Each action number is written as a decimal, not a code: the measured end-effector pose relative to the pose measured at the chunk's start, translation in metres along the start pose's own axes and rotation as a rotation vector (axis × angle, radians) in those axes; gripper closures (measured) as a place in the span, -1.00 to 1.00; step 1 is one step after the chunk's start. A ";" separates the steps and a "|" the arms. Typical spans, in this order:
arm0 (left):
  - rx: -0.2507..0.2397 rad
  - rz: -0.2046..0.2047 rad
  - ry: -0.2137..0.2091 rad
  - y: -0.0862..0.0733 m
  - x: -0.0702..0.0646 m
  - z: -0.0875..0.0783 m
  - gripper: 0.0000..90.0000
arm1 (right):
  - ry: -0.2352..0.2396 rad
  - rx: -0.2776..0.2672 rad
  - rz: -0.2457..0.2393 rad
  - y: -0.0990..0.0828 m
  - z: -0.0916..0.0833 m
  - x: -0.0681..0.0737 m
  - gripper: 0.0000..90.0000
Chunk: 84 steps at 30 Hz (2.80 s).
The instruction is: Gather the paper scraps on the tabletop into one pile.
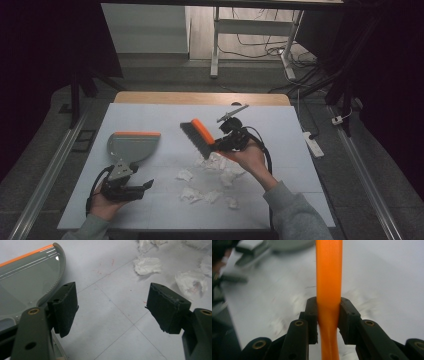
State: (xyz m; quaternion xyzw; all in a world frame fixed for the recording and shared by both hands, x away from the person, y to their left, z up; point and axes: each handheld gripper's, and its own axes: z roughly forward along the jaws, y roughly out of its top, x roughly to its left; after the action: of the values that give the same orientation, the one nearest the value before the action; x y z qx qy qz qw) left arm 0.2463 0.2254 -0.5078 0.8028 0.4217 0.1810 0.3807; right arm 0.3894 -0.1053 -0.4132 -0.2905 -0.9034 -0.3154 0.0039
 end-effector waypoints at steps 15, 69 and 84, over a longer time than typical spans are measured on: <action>0.000 -0.006 0.010 -0.001 0.002 -0.001 -0.43 | 0.126 0.120 -0.080 0.001 0.079 0.049 0.57; -0.005 -0.018 0.027 -0.002 0.004 -0.001 -0.43 | -0.040 0.066 -0.192 -0.037 -0.043 0.026 0.57; 0.005 -0.014 0.024 -0.001 0.002 0.001 -0.43 | 0.076 0.347 -0.346 -0.108 -0.047 0.050 0.57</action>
State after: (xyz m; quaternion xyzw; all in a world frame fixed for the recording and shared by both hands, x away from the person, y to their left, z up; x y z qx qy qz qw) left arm 0.2478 0.2271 -0.5097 0.7984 0.4324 0.1869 0.3750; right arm 0.2827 -0.1743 -0.4278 -0.1145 -0.9795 -0.1623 0.0337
